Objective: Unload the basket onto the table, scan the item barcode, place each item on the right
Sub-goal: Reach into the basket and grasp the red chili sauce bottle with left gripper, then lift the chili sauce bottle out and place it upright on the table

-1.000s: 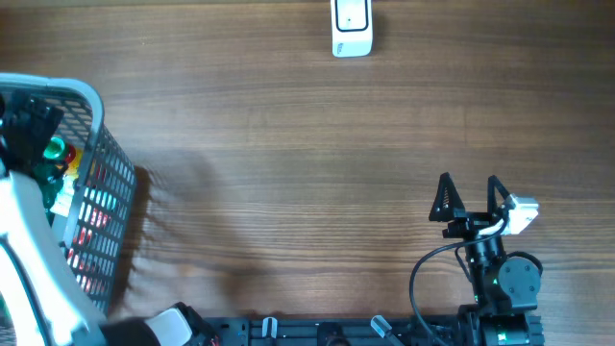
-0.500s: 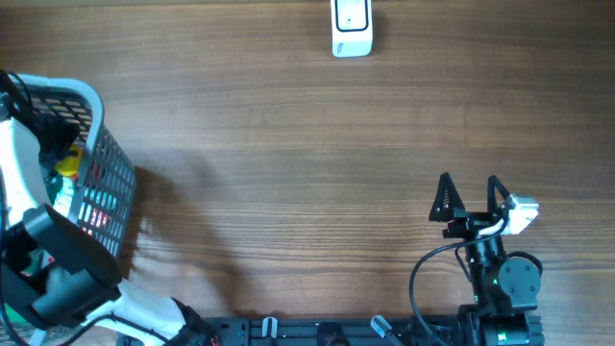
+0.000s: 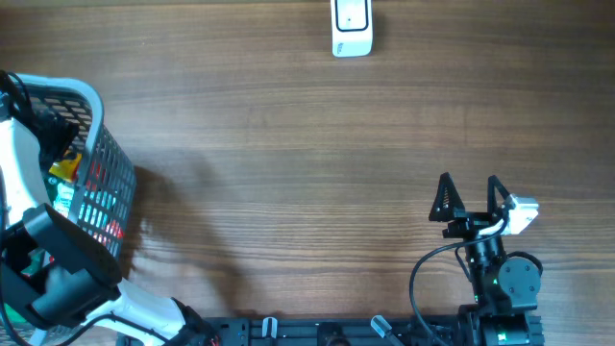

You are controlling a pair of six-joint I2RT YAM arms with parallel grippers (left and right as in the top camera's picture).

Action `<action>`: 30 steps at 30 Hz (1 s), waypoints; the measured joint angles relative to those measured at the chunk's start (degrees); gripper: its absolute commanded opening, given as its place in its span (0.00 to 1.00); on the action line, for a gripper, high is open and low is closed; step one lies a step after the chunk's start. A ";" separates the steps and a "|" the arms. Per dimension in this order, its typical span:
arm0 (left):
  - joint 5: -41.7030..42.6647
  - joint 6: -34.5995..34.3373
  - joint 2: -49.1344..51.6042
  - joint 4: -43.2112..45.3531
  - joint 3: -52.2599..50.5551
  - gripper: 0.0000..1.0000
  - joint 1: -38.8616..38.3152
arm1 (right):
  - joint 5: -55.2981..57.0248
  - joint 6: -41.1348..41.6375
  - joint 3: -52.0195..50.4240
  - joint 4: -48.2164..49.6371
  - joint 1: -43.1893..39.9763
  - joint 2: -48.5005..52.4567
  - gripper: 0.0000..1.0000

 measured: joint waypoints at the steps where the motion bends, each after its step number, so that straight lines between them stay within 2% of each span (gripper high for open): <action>1: -0.33 0.00 -0.02 0.79 -0.44 1.00 0.00 | 0.00 0.00 0.00 -0.02 0.00 0.00 1.00; 4: 0.00 -0.94 0.00 5.42 -5.49 1.00 0.00 | 0.00 0.00 0.00 0.00 0.00 0.00 1.00; 7: 4.26 -2.25 0.22 9.35 -10.88 1.00 0.00 | 0.02 0.00 0.00 0.00 0.00 0.00 1.00; 16: 13.73 -5.70 0.28 7.69 -11.61 1.00 0.66 | 0.00 0.00 0.00 0.00 0.00 0.00 1.00; 17: 14.58 -5.68 0.28 7.34 -11.61 0.93 0.61 | 0.02 0.00 0.00 -0.02 0.00 0.00 1.00; 19: 15.45 -5.33 0.52 7.41 -11.61 0.64 0.59 | 0.00 0.00 0.00 -0.02 0.00 0.00 1.00; 20: 15.82 -4.92 1.11 7.52 -11.54 0.58 0.55 | 0.00 0.00 0.00 -0.02 0.00 0.00 1.00; 21: 16.28 -4.61 2.10 7.63 -11.41 0.57 0.50 | 0.00 0.00 0.00 0.00 0.00 0.00 1.00; 24: 17.16 -4.42 3.85 6.82 -10.29 0.36 0.35 | 0.00 0.00 0.00 0.00 0.00 0.00 1.00; 26: 17.57 -4.07 4.04 6.43 -9.86 0.27 0.35 | 0.00 0.00 0.00 -0.02 0.00 0.00 1.00; 30: 17.51 -3.21 3.63 3.54 -9.35 0.22 1.03 | 0.00 0.00 0.00 0.00 0.00 0.00 1.00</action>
